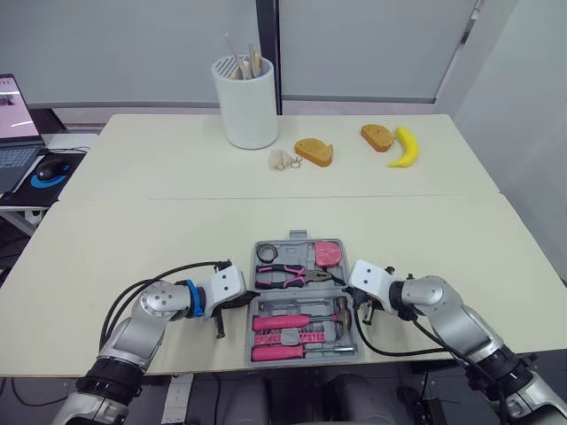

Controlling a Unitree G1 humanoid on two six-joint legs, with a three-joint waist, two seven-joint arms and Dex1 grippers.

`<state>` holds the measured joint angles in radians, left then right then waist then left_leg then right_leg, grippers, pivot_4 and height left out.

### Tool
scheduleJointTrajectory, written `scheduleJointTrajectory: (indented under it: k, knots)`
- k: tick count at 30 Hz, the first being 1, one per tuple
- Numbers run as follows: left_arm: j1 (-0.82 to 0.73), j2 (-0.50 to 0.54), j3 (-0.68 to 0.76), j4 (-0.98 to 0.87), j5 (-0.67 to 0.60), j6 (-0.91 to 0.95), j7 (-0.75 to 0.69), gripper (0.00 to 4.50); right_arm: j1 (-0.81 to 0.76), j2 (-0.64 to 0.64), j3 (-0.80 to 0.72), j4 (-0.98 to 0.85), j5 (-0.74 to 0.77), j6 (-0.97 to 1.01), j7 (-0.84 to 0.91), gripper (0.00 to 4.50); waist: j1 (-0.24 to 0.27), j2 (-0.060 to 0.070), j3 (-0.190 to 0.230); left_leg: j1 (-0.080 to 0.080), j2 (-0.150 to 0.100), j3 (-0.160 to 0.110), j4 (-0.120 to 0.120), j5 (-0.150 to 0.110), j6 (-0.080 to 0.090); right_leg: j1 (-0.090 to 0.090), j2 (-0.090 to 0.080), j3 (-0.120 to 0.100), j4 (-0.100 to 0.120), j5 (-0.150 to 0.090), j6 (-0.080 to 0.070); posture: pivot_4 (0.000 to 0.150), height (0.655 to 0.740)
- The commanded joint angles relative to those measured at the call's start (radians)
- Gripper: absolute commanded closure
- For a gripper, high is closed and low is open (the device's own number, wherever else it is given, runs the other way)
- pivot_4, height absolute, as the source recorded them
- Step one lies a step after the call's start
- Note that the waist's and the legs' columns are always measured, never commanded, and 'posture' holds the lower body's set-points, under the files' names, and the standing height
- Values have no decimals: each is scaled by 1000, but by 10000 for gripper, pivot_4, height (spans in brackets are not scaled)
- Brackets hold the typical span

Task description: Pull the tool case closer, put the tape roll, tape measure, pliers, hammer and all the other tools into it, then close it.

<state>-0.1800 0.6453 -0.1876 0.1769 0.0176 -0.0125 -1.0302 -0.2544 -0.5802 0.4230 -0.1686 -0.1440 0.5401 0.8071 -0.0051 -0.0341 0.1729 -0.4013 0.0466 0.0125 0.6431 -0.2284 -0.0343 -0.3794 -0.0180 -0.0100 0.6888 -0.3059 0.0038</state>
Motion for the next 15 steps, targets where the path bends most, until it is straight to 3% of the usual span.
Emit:
scheduleJointTrajectory:
  k: [1, 8, 11, 15]
  knots:
    - [-10, 17, 20, 17, 0, -14, 20, 45000, 24, -38, -29, -71, 11, 15, 20, 44854, 0, 0, 0, 0, 0, 0, 0, 0, 0, 0, 0, 0, 0, 0, 0, 1500, 7400]
    - [10, 98, 103, -6, -94, -45, -38, 45000, 104, -139, -136, -198, 45, 34, 28, 44854, -5, 0, 0, 0, 1, 0, 0, 0, 0, -1, 0, 0, 0, 0, 0, 1500, 7400]
    - [33, 142, 141, -124, -204, -9, -131, 45000, 155, -163, -204, -254, 70, 8, 12, 44854, -4, 0, 1, -1, 2, 0, -1, 0, 0, -1, 0, 0, 0, 0, -1, 1500, 7400]
    - [75, 178, 79, -333, -249, 33, -205, 45000, 206, -162, -263, -316, 124, 38, 22, 44854, -2, 0, 0, 0, 0, 1, -1, 0, 0, 0, -2, 1, -1, 0, 0, 1500, 7400]
